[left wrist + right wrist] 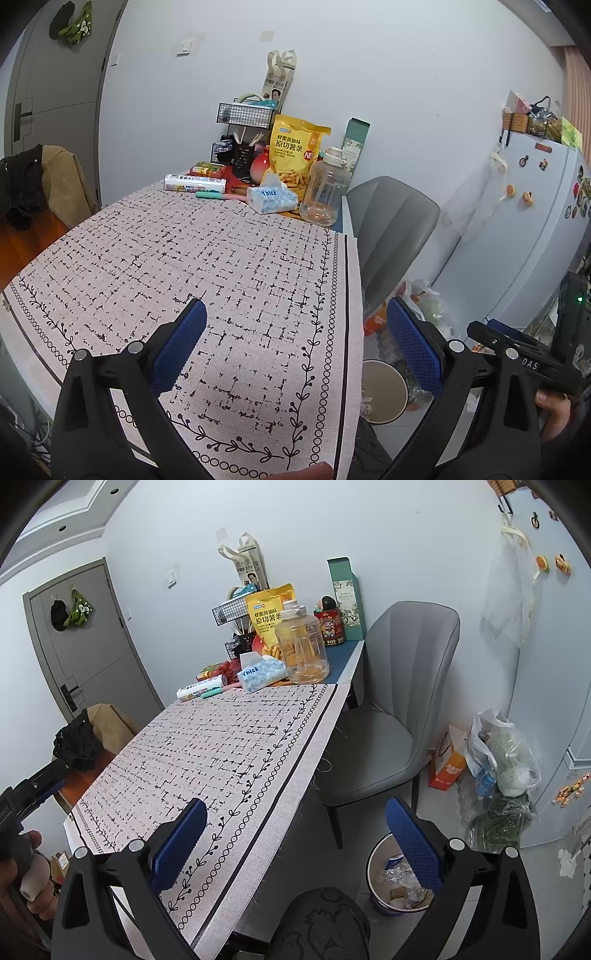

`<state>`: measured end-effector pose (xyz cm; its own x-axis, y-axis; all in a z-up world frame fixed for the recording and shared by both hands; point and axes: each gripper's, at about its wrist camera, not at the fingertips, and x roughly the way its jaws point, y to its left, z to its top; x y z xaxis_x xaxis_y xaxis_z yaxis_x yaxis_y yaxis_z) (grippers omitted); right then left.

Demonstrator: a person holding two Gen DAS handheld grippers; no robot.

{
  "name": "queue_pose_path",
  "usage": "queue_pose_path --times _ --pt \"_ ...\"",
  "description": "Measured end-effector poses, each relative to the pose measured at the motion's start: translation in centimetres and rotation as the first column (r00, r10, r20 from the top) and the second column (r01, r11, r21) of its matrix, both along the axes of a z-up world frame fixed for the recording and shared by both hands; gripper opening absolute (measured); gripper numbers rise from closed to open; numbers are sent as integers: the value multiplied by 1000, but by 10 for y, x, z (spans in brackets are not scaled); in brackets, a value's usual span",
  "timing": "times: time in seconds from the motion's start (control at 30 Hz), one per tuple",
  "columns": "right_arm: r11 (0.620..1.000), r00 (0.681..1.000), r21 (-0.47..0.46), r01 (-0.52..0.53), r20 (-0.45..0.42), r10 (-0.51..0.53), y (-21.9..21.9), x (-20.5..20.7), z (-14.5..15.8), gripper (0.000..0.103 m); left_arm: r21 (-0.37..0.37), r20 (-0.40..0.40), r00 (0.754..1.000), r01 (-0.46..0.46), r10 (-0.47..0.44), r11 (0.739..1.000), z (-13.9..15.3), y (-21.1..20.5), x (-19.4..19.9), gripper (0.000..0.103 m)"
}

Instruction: Collect trash

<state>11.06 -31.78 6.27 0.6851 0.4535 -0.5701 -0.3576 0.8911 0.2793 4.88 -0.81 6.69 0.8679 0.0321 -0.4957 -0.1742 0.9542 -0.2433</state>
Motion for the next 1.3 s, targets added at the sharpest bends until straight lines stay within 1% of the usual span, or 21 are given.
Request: queue_pose_path --times 0.53,0.67,0.8,1.1,1.3 --pt "1000 1000 -4 -2 -5 2 4 2 -2 95 -2 -16 1000 -9 9 1000 -4 5 1 97" --pt "1000 1000 -9 -5 -8 5 6 1 -4 95 16 -24 1000 -16 17 1000 -5 3 3 97" --pt "1000 1000 -12 -4 -15 4 8 1 -6 95 12 -39 999 -8 8 1000 -9 1 6 97" --pt "1000 1000 -13 -6 -22 6 9 1 -8 95 37 -56 998 -21 23 999 -13 1 9 97" --pt "1000 1000 -15 -11 -23 11 12 1 -8 95 26 -69 997 -25 27 999 -17 5 10 97"
